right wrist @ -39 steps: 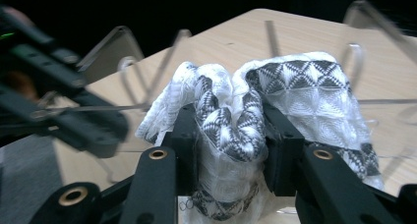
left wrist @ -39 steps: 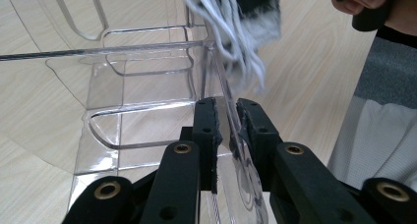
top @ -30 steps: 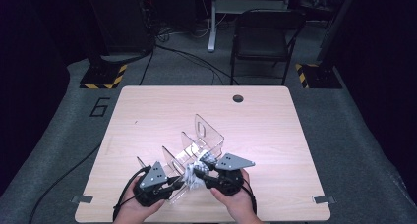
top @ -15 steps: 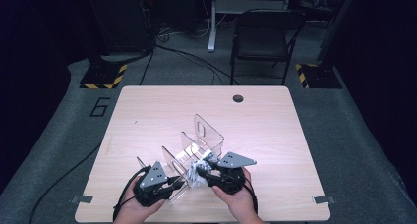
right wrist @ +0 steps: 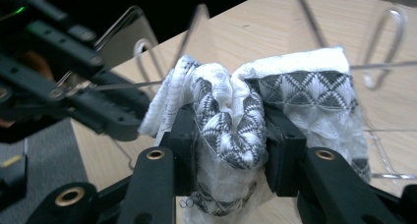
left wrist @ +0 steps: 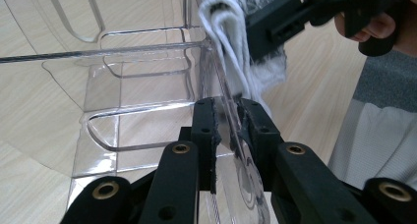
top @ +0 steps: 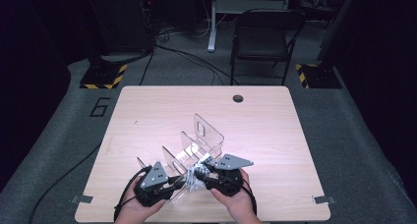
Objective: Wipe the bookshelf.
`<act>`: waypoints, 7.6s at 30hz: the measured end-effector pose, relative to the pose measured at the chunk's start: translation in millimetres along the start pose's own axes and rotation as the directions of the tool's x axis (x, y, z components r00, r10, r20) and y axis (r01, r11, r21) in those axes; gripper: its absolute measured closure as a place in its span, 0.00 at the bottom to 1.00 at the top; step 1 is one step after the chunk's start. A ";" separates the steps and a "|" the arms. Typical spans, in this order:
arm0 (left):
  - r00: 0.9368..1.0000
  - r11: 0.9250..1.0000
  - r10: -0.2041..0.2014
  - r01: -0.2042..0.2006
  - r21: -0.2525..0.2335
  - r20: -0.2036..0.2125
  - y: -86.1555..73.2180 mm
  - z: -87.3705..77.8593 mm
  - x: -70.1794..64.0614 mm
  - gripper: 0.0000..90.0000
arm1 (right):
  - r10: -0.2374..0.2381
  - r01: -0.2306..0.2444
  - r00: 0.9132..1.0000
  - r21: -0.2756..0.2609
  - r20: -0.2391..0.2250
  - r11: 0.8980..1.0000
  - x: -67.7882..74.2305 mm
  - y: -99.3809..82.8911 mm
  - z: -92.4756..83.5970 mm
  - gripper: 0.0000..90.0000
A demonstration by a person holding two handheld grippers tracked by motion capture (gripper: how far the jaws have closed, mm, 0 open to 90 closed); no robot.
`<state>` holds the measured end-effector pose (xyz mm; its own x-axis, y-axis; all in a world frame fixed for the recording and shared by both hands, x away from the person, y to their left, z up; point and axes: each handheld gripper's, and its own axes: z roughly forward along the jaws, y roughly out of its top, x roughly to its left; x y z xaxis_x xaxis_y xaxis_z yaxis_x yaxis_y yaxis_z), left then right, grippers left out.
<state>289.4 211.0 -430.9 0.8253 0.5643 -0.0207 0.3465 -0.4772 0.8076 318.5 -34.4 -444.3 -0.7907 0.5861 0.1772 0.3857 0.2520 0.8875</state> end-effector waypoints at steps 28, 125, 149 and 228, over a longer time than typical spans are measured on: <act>1.000 1.000 0.016 -0.016 0.011 0.006 3.2 1.7 -2.1 0.75 | 0.051 -0.051 0.999 -0.009 0.006 0.999 -13.0 0.3 -2.7 0.68; 0.998 0.997 -0.010 0.005 -0.076 -0.069 10.3 -42.0 5.8 0.53 | 0.095 -0.095 0.995 0.007 0.013 0.995 -18.8 -4.7 -3.9 0.68; 0.981 0.991 -0.097 0.080 -0.104 -0.167 -21.0 -75.0 31.5 0.54 | 0.060 -0.060 0.998 -0.018 -0.019 0.998 -9.8 5.2 -8.8 0.68; 0.996 0.997 -0.081 0.082 0.001 -0.047 -46.9 -7.9 17.9 0.50 | 0.100 -0.102 0.993 -0.025 -0.058 0.995 -11.0 -0.4 -18.7 0.65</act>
<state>284.4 248.8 -464.5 0.7723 0.6325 -0.0584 0.4134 -0.4306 0.8023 318.1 -55.4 -438.6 -0.7745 0.5624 0.2895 0.4521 0.1721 0.8752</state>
